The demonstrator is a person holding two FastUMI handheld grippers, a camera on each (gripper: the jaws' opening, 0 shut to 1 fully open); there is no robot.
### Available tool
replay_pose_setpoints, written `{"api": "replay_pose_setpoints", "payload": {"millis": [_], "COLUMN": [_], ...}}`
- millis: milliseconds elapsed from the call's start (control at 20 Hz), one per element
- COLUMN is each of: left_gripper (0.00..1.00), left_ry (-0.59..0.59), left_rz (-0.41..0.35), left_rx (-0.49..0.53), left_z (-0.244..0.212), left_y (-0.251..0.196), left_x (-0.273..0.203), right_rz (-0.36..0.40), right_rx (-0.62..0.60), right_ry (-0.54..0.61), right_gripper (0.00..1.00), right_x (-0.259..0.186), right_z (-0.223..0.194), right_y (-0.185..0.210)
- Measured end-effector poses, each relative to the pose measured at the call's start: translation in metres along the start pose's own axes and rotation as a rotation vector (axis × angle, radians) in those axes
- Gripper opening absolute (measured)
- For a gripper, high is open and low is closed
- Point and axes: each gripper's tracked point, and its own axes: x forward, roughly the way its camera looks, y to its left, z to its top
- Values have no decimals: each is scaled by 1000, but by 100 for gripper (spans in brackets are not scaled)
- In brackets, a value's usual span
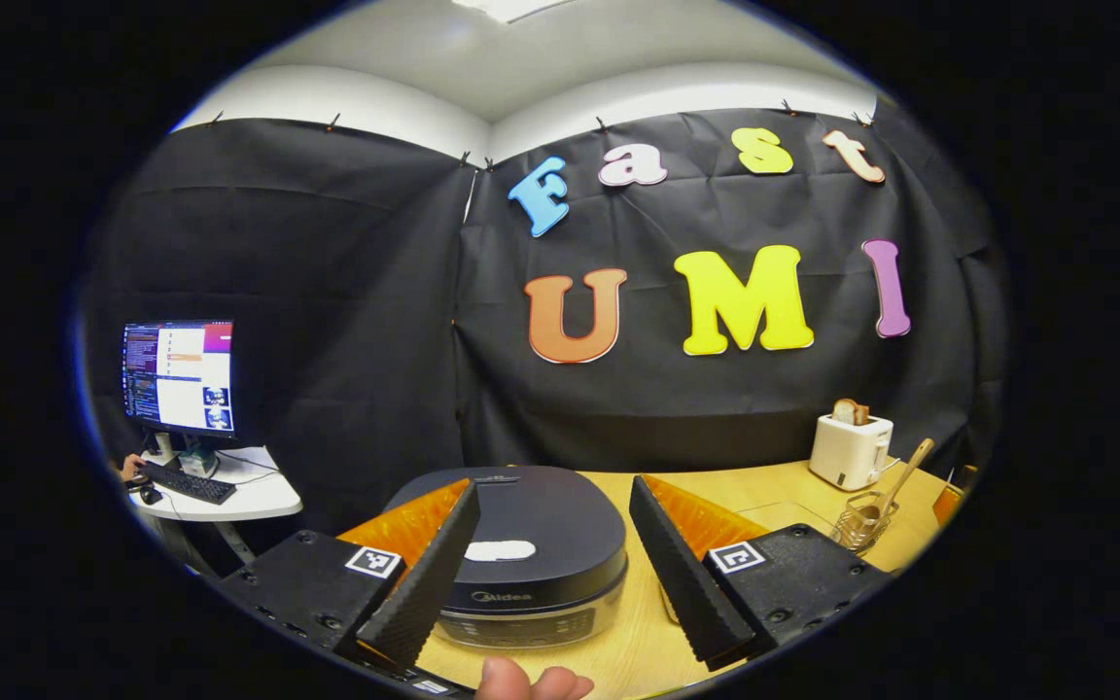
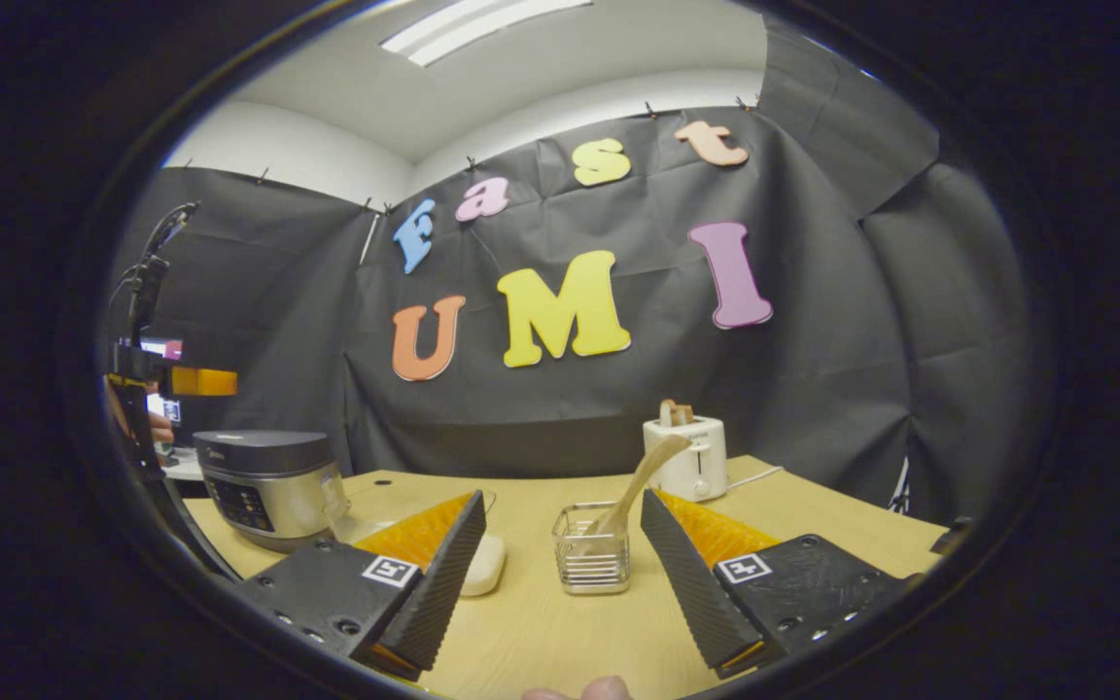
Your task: Close the left gripper, press the button to open the rice cooker; take a wooden spoon from the chopstick holder with the right hand, scoop a spoonful of rice and pour it into the rice cooker, then put the wooden spoon back into the chopstick holder.
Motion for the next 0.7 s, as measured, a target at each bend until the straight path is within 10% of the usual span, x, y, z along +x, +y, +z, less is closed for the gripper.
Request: {"api": "replay_pose_setpoints", "payload": {"millis": [450, 700], "left_gripper": [99, 94], "left_ry": [-103, -111], "left_rz": [-36, -175], "left_rx": [4, -35], "left_z": [-5, -6], "left_y": [-37, -88], "left_x": [-26, -35], "right_rz": [2, -42], "right_rx": [-20, -77], "right_ry": [2, -17], "right_gripper": [95, 100], "right_x": [1, -10], "right_z": [13, 24], "right_y": [44, 47]}}
